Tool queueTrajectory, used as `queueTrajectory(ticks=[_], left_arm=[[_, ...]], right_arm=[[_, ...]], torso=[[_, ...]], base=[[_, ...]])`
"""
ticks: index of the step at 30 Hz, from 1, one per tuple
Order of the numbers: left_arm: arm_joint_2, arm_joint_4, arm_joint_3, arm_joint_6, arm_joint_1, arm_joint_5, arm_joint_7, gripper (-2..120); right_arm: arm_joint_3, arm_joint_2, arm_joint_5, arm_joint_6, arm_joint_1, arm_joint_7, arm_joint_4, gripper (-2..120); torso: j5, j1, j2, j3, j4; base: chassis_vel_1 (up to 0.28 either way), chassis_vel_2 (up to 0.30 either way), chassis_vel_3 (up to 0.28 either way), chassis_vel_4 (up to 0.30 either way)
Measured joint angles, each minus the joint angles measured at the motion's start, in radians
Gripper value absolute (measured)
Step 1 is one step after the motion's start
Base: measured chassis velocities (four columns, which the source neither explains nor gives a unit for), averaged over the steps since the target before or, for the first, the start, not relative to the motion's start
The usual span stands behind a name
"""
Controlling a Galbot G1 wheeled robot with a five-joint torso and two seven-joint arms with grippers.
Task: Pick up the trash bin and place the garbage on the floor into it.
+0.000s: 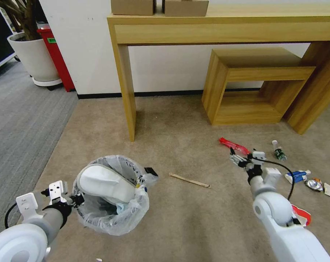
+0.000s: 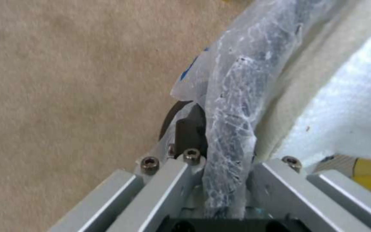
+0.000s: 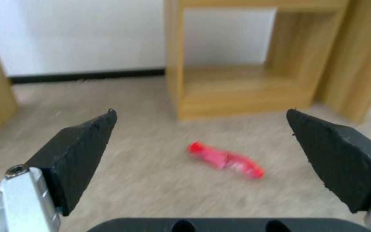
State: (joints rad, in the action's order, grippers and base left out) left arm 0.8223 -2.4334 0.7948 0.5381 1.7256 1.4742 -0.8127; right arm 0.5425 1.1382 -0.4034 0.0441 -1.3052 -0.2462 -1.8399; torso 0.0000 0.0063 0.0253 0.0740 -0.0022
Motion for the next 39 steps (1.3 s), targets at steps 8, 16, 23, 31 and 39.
queueTrajectory(ticks=[8, 16, 23, 31, 39], left_arm=[[0.045, -0.019, 0.026, 0.033, 0.017, 0.041, -0.034, 0], [0.099, -0.029, 0.028, 0.057, 0.041, -0.009, -0.016, 0], [0.108, -0.043, 0.018, 0.065, 0.037, -0.015, -0.021, 0], [0.142, -0.048, -0.024, 0.067, 0.038, -0.083, 0.004, 0], [0.139, -0.034, -0.049, 0.053, 0.036, -0.120, 0.021, 0]], right_arm=[[0.049, 0.105, 0.153, -0.142, -0.056, -0.016, -0.026, 100], [0.078, 0.163, 0.208, -0.198, -0.082, -0.029, -0.037, 100], [0.114, 0.173, 0.226, -0.227, -0.085, -0.035, -0.038, 100], [0.148, 0.184, 0.241, -0.255, -0.105, -0.039, -0.049, 100], [0.128, 0.171, 0.238, -0.259, -0.099, -0.038, -0.037, 100]], torso=[[0.0000, 0.000, 0.000, 0.000, 0.0002], [0.0000, 0.000, 0.000, 0.000, 0.0002], [0.0001, 0.000, 0.000, 0.000, 0.0001], [0.0001, 0.000, 0.000, 0.000, 0.0001], [0.0001, 0.000, 0.000, 0.000, 0.0001]], base=[[0.000, 0.000, 0.000, 0.000], [0.000, 0.000, 0.000, 0.000], [0.000, 0.000, 0.000, 0.000], [0.000, 0.000, 0.000, 0.000], [0.000, 0.000, 0.000, 0.000]])
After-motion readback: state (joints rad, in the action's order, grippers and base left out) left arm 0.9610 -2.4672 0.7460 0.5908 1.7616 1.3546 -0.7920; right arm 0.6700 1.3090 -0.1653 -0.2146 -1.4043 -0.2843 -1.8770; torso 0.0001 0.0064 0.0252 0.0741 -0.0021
